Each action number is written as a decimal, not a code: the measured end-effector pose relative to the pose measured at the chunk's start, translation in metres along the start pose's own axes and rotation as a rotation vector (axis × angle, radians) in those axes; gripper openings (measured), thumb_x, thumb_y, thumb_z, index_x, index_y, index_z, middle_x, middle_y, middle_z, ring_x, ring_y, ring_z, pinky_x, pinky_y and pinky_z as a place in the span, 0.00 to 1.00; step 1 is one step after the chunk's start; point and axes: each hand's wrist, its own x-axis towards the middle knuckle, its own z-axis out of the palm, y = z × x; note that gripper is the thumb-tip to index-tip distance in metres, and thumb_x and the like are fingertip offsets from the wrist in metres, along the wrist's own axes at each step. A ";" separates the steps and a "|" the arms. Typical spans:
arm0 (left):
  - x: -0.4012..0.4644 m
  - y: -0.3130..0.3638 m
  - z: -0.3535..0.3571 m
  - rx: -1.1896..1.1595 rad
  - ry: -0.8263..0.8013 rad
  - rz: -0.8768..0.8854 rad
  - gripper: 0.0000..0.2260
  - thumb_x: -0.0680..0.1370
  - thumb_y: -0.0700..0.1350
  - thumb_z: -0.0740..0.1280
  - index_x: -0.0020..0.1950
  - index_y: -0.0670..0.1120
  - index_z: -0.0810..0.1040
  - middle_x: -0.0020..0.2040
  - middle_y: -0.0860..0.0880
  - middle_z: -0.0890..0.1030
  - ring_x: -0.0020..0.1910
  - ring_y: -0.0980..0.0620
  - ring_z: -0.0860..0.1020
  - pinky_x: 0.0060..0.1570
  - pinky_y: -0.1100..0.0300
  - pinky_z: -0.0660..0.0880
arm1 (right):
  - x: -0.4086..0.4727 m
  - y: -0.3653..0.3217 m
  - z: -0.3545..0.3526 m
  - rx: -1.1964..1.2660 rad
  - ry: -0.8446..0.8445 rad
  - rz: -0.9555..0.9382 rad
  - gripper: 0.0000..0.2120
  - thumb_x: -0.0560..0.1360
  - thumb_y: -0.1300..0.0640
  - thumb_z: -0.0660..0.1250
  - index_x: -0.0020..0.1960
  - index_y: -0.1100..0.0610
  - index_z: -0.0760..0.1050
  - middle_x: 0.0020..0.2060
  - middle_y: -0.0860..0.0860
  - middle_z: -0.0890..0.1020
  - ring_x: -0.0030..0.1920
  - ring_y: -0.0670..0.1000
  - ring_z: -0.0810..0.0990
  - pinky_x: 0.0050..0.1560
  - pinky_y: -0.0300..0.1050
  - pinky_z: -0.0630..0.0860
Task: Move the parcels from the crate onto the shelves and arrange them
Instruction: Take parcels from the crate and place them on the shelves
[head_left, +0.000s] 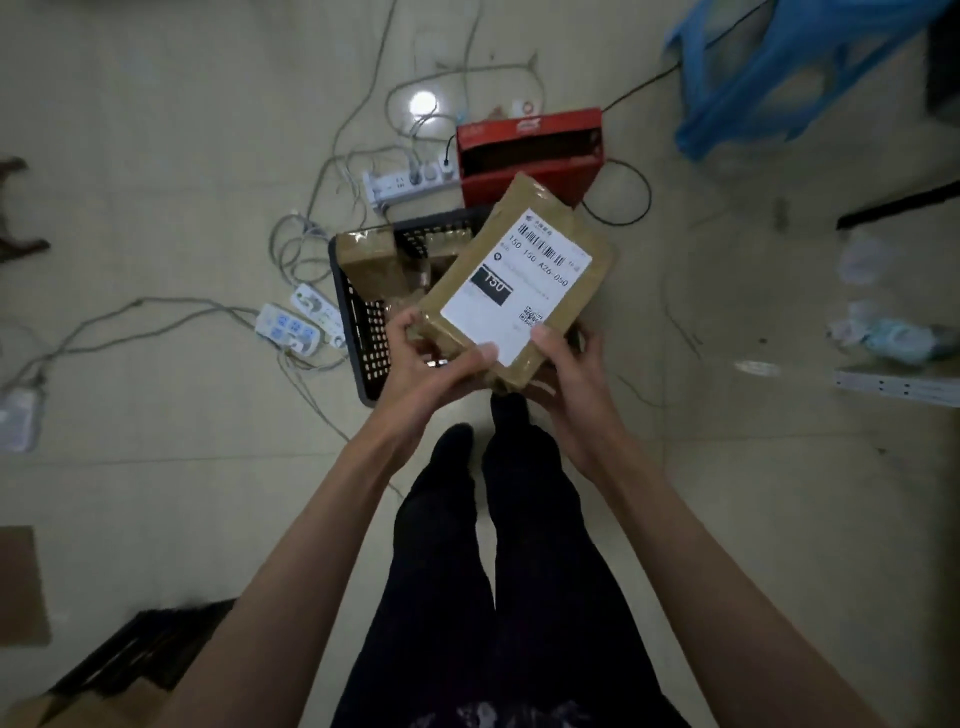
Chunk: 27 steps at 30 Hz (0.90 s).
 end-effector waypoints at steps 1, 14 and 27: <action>-0.010 0.009 0.004 0.039 -0.017 0.012 0.34 0.69 0.45 0.78 0.67 0.50 0.62 0.63 0.48 0.75 0.59 0.48 0.80 0.51 0.51 0.81 | -0.011 -0.012 -0.003 0.007 0.016 -0.027 0.29 0.79 0.52 0.68 0.75 0.50 0.59 0.61 0.50 0.82 0.58 0.53 0.83 0.52 0.50 0.81; -0.098 0.106 0.014 0.681 -0.405 0.509 0.39 0.69 0.41 0.78 0.75 0.60 0.66 0.63 0.55 0.78 0.59 0.52 0.78 0.55 0.60 0.78 | -0.148 -0.085 -0.023 -0.117 0.137 -0.205 0.30 0.74 0.28 0.60 0.69 0.45 0.72 0.54 0.44 0.84 0.51 0.52 0.86 0.58 0.55 0.80; -0.172 0.146 0.032 0.828 -0.535 0.701 0.34 0.66 0.39 0.79 0.69 0.49 0.70 0.57 0.54 0.81 0.54 0.55 0.81 0.53 0.60 0.79 | -0.278 -0.086 -0.023 -0.138 0.225 -0.605 0.22 0.77 0.47 0.71 0.69 0.46 0.72 0.64 0.51 0.76 0.56 0.50 0.83 0.44 0.44 0.83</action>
